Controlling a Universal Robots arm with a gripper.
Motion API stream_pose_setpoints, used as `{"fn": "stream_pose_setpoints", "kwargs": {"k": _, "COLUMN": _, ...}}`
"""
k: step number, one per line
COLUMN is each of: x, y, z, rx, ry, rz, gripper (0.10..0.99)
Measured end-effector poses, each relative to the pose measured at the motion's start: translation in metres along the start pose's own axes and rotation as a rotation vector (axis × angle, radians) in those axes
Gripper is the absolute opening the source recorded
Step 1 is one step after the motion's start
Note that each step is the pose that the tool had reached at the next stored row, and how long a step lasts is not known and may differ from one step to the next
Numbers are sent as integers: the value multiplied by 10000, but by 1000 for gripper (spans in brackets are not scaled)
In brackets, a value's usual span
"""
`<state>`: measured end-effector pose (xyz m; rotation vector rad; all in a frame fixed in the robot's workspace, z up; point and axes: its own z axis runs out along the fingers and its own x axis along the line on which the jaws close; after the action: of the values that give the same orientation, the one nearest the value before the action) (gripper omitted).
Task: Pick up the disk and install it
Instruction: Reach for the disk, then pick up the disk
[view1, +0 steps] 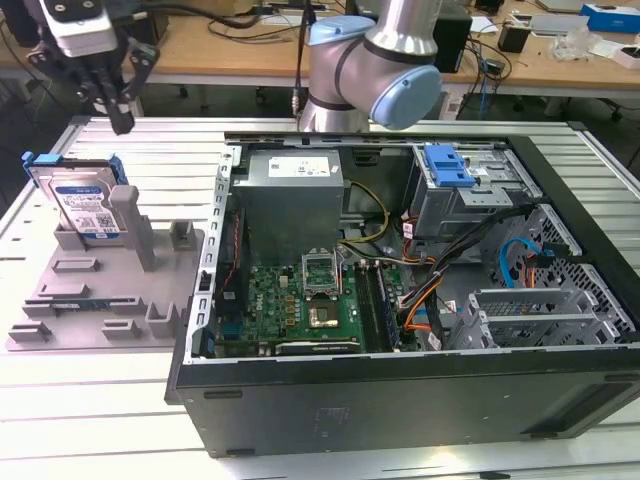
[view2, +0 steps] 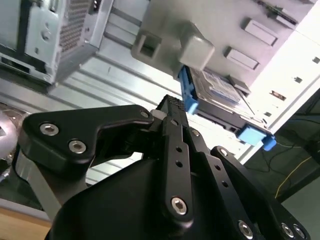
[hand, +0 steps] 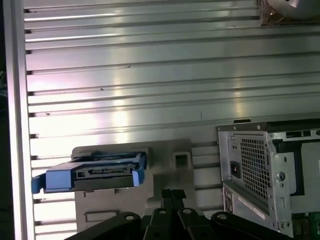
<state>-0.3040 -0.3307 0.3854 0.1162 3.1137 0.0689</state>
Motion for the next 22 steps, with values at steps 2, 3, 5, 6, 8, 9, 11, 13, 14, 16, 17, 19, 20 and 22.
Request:
{"fn": "stream_pose_setpoints", "kwargs": {"k": 2, "x": 145, "y": 51, "z": 8, "rx": 1, "ry": 1, "rz": -1, "gripper": 106}}
{"fn": "stream_pose_setpoints", "kwargs": {"k": 3, "x": 230, "y": 81, "z": 12, "rx": 0, "ry": 1, "rz": 1, "gripper": 106}}
{"fn": "stream_pose_setpoints", "kwargs": {"k": 5, "x": 313, "y": 109, "z": 17, "rx": 0, "ry": 0, "rz": -1, "gripper": 106}}
{"fn": "stream_pose_setpoints", "kwargs": {"k": 6, "x": 370, "y": 127, "z": 21, "rx": 1, "ry": -2, "rz": 2, "gripper": 106}}
{"fn": "stream_pose_setpoints", "kwargs": {"k": 8, "x": 370, "y": 127, "z": 20, "rx": 5, "ry": -1, "rz": -1, "gripper": 106}}
{"fn": "stream_pose_setpoints", "kwargs": {"k": 9, "x": 370, "y": 127, "z": 20, "rx": 21, "ry": -1, "rz": -1, "gripper": 106}}
{"fn": "stream_pose_setpoints", "kwargs": {"k": 11, "x": 371, "y": 127, "z": 20, "rx": 37, "ry": -2, "rz": -1, "gripper": 106}}
{"fn": "stream_pose_setpoints", "kwargs": {"k": 13, "x": 371, "y": 127, "z": 20, "rx": 41, "ry": -2, "rz": -1, "gripper": 106}}
{"fn": "stream_pose_setpoints", "kwargs": {"k": 14, "x": 371, "y": 126, "z": 20, "rx": 42, "ry": -3, "rz": -2, "gripper": 106}}
{"fn": "stream_pose_setpoints", "kwargs": {"k": 16, "x": 371, "y": 126, "z": 20, "rx": 45, "ry": -3, "rz": -2, "gripper": 106}}
{"fn": "stream_pose_setpoints", "kwargs": {"k": 17, "x": 371, "y": 126, "z": 20, "rx": 48, "ry": -3, "rz": -1, "gripper": 106}}
{"fn": "stream_pose_setpoints", "kwargs": {"k": 19, "x": 371, "y": 127, "z": 20, "rx": 52, "ry": -3, "rz": -2, "gripper": 106}}
{"fn": "stream_pose_setpoints", "kwargs": {"k": 20, "x": 371, "y": 126, "z": 20, "rx": 52, "ry": -3, "rz": -2, "gripper": 106}}
{"fn": "stream_pose_setpoints", "kwargs": {"k": 22, "x": 371, "y": 127, "z": 20, "rx": 52, "ry": 28, "rz": -92, "gripper": 106}}
